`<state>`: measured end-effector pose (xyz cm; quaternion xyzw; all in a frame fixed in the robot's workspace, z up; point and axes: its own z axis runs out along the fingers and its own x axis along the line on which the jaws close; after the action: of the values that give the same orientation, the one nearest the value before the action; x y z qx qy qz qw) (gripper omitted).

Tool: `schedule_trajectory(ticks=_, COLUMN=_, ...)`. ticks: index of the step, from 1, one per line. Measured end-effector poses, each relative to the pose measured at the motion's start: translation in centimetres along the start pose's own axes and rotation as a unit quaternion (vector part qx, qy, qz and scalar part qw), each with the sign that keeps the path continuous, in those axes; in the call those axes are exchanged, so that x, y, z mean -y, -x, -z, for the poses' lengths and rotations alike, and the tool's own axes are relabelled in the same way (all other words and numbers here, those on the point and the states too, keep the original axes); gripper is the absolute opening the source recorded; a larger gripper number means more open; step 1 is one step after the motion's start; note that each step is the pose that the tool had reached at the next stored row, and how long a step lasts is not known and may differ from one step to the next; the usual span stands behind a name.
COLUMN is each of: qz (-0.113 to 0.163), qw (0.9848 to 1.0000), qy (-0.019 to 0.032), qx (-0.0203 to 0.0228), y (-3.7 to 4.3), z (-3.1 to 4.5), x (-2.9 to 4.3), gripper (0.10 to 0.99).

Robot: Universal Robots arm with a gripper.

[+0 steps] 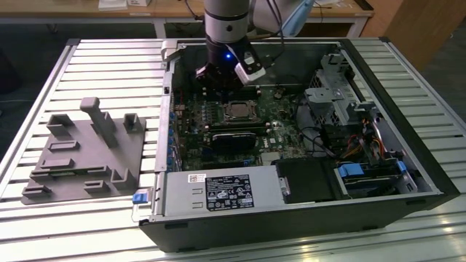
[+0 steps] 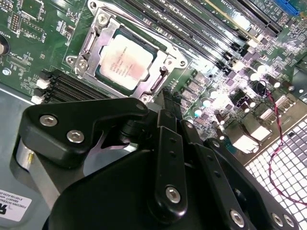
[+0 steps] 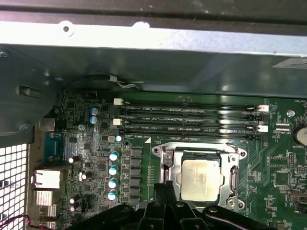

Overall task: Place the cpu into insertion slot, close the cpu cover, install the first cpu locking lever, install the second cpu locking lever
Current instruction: 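Install the first cpu locking lever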

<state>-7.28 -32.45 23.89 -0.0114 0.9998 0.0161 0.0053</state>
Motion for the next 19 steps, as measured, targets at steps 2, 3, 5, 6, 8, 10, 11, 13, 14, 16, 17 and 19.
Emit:
schedule_trajectory(ticks=2, qz=0.0, qw=1.0, qy=0.0001, qx=0.0, y=-0.07, z=0.0, x=0.02, gripper=0.106)
schedule_trajectory(ticks=3, qz=0.0, qw=1.0, qy=0.0001, qx=0.0, y=-0.13, z=0.0, x=0.03, gripper=0.106)
schedule_trajectory(ticks=5, qz=0.0, qw=1.0, qy=0.0005, qx=0.0, y=-0.28, z=-0.01, x=0.05, gripper=0.106)
schedule_trajectory(ticks=6, qz=0.0, qw=1.0, qy=0.0011, qx=0.0, y=-0.36, z=-0.01, x=0.07, gripper=0.106)
schedule_trajectory(ticks=8, qz=0.0, qw=1.0, qy=0.0032, qx=0.0001, y=-0.5, z=-0.01, x=0.11, gripper=0.106)
schedule_trajectory(ticks=10, qz=0.0, qw=1.0, qy=0.0062, qx=0.0001, y=-0.64, z=0.0, x=0.16, gripper=0.106)
schedule_trajectory(ticks=11, qz=0.0, qw=1.0, qy=0.0087, qx=0.0002, y=-0.7, z=0.0, x=0.18, gripper=0.106)
schedule_trajectory(ticks=13, qz=0.0, qw=0.9999, qy=0.0167, qx=0.0003, y=-0.82, z=0.0, x=0.23, gripper=0.106)
schedule_trajectory(ticks=14, qz=0.0, qw=0.9998, qy=0.021, qx=0.0004, y=-0.85, z=0.0, x=0.25, gripper=0.106)
schedule_trajectory(ticks=16, qz=0.0, qw=0.9995, qy=0.0303, qx=0.0007, y=-0.87, z=0.0, x=0.27, gripper=0.106)
schedule_trajectory(ticks=17, qz=0.0, qw=0.9993, qy=0.0363, qx=0.0008, y=-0.87, z=0.0, x=0.28, gripper=0.106)
schedule_trajectory(ticks=19, qz=0.0, qw=0.9989, qy=0.0471, qx=0.0011, y=-0.9, z=0.0, x=0.28, gripper=0.106)
